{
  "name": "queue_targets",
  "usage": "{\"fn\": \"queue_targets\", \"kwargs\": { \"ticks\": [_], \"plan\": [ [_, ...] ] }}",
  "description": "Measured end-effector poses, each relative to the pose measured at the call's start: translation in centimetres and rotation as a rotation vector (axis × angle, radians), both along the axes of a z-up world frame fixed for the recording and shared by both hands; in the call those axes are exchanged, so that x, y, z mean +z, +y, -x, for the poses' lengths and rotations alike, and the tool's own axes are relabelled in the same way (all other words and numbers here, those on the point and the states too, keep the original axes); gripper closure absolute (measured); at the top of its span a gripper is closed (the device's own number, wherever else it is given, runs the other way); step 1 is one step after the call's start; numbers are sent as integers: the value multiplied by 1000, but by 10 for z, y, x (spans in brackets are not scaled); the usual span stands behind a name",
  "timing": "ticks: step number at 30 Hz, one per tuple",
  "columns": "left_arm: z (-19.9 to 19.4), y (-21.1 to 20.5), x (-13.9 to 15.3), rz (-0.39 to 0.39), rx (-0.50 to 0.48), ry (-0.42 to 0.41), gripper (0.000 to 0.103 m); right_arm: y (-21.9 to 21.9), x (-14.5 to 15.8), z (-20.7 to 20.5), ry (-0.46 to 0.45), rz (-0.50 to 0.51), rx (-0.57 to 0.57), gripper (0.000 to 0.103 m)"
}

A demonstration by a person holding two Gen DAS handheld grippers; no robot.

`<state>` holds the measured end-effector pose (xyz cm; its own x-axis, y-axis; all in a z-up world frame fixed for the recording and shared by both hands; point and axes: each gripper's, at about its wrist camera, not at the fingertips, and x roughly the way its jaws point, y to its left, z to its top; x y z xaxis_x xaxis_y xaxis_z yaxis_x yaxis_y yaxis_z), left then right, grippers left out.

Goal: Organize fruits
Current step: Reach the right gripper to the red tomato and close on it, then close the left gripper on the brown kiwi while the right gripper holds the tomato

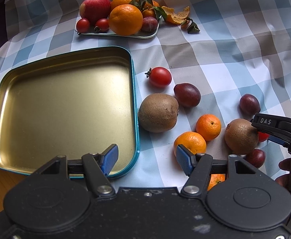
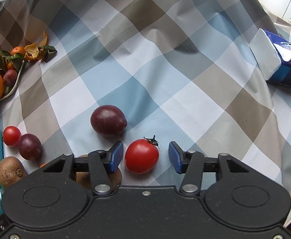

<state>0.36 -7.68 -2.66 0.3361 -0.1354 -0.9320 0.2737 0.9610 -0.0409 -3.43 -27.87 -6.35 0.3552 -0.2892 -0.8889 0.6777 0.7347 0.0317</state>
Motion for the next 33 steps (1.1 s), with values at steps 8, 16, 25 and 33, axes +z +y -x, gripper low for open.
{"fn": "queue_targets", "kwargs": {
  "ticks": [8,16,25,33],
  "plan": [
    [-1,-1,-2,0,9,2,37,0,-1,0,6,2,27,46],
    [-4,1,-2,32,26,12,37,1,2,2,8,-10,80,56],
    [-5,3,5,63,37,-38,37,0,13,5,-2,-12,93,58],
    [-6,8,11,91,54,-68,40,-5,36,8,-51,5,71,58]
  ]
}}
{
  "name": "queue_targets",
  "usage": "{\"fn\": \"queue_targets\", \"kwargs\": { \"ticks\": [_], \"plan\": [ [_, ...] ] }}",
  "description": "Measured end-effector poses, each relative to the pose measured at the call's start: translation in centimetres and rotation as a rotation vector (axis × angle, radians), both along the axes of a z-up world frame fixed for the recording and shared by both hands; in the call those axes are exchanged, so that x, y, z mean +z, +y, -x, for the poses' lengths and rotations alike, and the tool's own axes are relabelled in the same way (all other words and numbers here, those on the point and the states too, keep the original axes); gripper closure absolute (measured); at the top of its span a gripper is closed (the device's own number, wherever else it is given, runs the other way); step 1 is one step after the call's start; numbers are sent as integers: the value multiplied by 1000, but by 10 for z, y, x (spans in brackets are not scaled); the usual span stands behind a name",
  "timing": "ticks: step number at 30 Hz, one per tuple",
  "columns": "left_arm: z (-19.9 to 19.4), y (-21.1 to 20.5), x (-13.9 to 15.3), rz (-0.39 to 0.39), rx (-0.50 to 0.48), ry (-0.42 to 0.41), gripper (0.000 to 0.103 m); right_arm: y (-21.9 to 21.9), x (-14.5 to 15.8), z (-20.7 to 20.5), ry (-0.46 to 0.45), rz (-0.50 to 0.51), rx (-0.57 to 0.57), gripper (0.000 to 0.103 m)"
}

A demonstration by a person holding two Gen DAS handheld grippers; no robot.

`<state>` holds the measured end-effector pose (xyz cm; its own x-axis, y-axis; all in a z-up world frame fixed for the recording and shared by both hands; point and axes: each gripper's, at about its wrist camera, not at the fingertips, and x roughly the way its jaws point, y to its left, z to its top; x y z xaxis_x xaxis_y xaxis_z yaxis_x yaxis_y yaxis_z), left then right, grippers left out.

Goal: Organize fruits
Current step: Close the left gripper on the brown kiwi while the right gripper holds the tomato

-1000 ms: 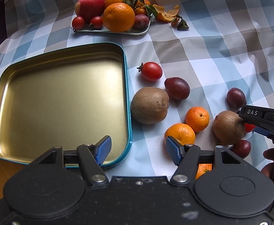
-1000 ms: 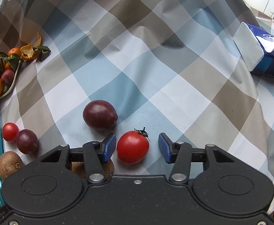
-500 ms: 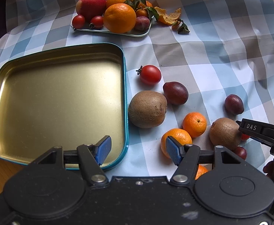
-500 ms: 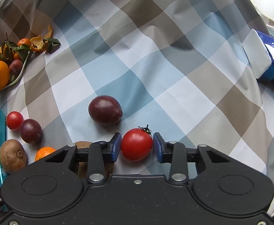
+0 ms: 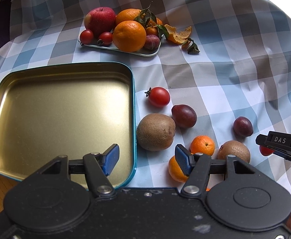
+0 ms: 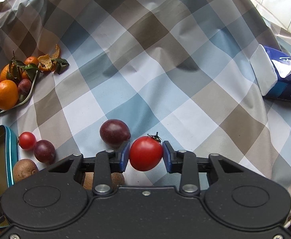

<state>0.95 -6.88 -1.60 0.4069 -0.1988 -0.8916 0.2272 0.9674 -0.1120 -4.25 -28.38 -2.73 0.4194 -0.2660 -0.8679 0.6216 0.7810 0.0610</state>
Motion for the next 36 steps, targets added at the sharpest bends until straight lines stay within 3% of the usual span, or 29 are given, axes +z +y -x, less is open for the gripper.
{"fn": "queue_targets", "kwargs": {
  "ticks": [6,11,20,36],
  "plan": [
    [-5,-2,-2,12,6,28,42,2,13,0,-21,21,17,58],
    [-23,-2,5,64,35,52,42,5,22,1,-45,23,32,58],
    [-41,-25,1,11,19,58,42,2,28,1,-59,23,31,58],
    [15,-96,-11,24,-338,-9,42,-30,21,11,-27,37,-67,58]
  ]
}}
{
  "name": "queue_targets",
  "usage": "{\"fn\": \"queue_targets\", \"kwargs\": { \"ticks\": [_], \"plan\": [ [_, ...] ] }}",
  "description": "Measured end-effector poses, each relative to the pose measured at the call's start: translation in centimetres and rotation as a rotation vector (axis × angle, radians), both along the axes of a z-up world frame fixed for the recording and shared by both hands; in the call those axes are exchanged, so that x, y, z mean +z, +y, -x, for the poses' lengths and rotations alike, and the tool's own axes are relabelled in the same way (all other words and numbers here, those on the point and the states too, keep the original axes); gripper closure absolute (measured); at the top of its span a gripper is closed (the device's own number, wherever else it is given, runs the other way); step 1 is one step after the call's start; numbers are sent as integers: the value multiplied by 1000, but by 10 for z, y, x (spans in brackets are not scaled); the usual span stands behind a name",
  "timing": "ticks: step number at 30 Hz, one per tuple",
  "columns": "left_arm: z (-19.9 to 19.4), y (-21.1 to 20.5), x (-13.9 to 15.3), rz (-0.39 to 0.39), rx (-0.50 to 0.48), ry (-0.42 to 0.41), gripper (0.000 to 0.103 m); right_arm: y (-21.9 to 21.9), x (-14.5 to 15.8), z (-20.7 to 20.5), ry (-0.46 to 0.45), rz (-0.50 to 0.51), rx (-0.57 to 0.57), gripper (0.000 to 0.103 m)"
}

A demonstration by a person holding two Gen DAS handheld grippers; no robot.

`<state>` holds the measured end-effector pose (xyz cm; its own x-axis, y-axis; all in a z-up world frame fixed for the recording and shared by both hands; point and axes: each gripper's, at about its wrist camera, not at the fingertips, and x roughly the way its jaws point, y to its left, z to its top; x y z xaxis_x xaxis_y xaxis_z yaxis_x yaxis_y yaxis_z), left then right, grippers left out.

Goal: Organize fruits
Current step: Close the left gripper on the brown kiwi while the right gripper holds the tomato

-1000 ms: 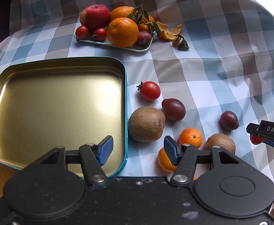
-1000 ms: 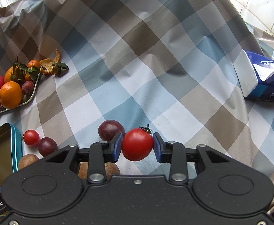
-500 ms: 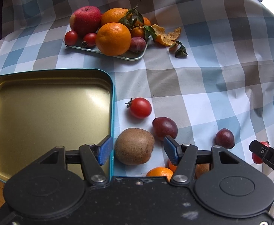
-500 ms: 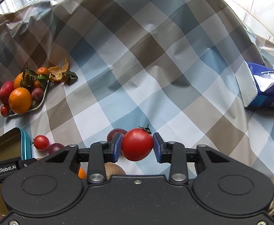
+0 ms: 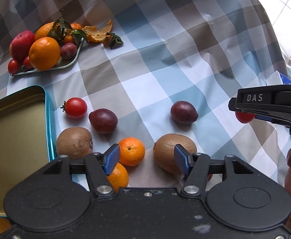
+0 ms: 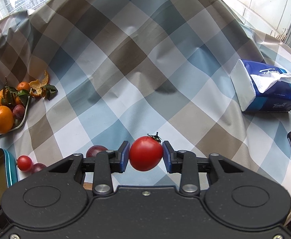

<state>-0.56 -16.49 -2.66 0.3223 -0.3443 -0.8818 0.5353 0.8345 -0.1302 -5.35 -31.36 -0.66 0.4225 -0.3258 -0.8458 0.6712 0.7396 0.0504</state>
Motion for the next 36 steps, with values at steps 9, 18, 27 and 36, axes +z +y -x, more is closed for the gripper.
{"fn": "queue_targets", "kwargs": {
  "ticks": [9,18,27,36],
  "plan": [
    [5,-26,-10,-19,-66,2,40,-9,-7,5,19,-6,-19,58],
    [8,-44,-20,-25,-81,14,35,-14,-10,12,29,-2,-29,59],
    [14,-58,-38,-119,-101,13,39,-19,-7,20,26,7,-41,59],
    [4,-43,-34,-66,-37,75,43,-16,2,21,5,23,-31,59]
  ]
}}
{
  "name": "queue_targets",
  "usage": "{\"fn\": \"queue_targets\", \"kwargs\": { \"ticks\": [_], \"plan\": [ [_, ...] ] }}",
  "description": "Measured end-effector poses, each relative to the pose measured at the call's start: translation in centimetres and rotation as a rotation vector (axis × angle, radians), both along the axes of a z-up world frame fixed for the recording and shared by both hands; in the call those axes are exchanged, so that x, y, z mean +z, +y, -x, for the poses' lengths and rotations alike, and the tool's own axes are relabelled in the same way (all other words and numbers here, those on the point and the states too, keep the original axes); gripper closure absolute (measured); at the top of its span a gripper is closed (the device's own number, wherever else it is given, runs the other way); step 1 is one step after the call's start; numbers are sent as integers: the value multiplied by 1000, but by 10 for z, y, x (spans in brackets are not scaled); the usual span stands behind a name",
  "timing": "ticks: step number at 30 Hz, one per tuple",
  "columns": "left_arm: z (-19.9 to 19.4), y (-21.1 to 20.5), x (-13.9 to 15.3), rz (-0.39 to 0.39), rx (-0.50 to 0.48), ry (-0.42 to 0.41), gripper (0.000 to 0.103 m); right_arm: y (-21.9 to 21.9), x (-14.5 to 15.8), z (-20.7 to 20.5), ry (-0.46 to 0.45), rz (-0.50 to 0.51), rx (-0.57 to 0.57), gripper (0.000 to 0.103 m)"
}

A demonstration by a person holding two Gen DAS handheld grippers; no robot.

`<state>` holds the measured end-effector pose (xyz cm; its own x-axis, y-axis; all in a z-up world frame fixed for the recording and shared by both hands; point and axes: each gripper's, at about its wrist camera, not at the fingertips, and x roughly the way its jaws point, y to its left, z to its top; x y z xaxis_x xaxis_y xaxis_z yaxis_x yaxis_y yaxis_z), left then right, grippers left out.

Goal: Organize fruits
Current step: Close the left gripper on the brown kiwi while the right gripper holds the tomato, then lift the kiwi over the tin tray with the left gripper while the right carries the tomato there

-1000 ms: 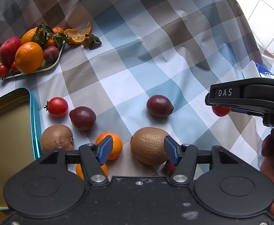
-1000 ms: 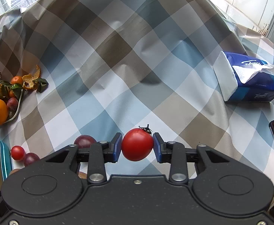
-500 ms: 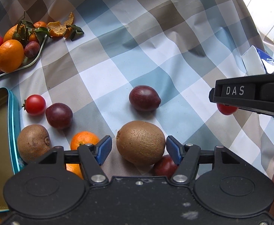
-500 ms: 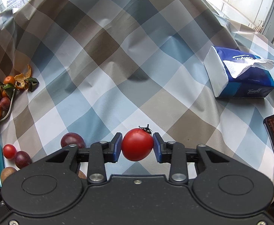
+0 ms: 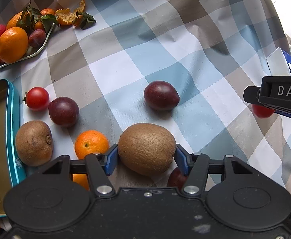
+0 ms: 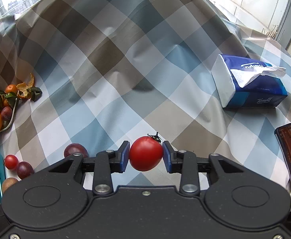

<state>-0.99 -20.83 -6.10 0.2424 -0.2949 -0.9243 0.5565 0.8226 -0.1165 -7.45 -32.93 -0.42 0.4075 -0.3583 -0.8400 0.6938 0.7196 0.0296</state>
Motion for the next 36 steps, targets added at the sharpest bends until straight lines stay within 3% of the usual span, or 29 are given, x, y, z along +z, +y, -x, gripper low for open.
{"fn": "queue_targets", "kwargs": {
  "ticks": [10,15,21,25,36],
  "plan": [
    [-2,28,38,64,105,-97,43,12,8,-3,-14,17,35,59],
    [-14,49,53,74,197,-153,43,16,11,-4,-29,-45,65,58],
    [-31,83,63,51,351,-165,43,24,19,-5,-77,-161,99,58],
    [-38,106,67,41,440,-165,43,39,23,-8,-78,-131,137,58],
    [-50,160,68,0,560,-144,43,79,33,-29,-88,-104,238,58]
  ]
}}
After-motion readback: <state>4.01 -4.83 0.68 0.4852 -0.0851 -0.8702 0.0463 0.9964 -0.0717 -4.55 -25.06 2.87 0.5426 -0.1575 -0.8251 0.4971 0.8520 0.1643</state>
